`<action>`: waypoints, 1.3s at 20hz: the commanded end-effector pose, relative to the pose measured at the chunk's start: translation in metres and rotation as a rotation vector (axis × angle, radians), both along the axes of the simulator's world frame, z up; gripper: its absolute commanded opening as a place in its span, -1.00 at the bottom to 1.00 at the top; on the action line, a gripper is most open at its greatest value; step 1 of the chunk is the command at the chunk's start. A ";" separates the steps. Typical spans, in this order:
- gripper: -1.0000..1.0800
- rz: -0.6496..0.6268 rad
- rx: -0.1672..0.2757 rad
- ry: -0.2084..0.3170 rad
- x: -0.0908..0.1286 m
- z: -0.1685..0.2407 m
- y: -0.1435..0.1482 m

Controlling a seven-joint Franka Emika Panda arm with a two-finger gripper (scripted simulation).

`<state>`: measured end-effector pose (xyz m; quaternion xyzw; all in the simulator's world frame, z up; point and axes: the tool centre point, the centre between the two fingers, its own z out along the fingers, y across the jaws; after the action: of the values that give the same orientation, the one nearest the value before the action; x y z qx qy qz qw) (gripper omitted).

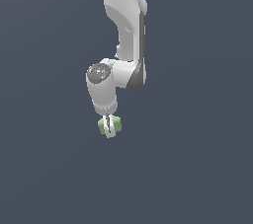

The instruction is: Pick up the object and move it to a goal position.

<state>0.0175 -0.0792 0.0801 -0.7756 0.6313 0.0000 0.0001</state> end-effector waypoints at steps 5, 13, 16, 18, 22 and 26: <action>-1.00 0.000 0.000 0.000 0.007 0.007 -0.008; -1.00 0.000 -0.001 0.000 0.030 0.029 -0.034; -1.00 0.000 -0.001 0.000 0.042 0.039 -0.047; -1.00 0.000 -0.001 0.000 0.050 0.047 -0.056; -1.00 0.001 -0.001 0.000 0.065 0.060 -0.072; -1.00 0.001 -0.001 0.000 0.075 0.069 -0.083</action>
<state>0.0887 -0.1580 0.1452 -0.7755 0.6313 -0.0003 -0.0004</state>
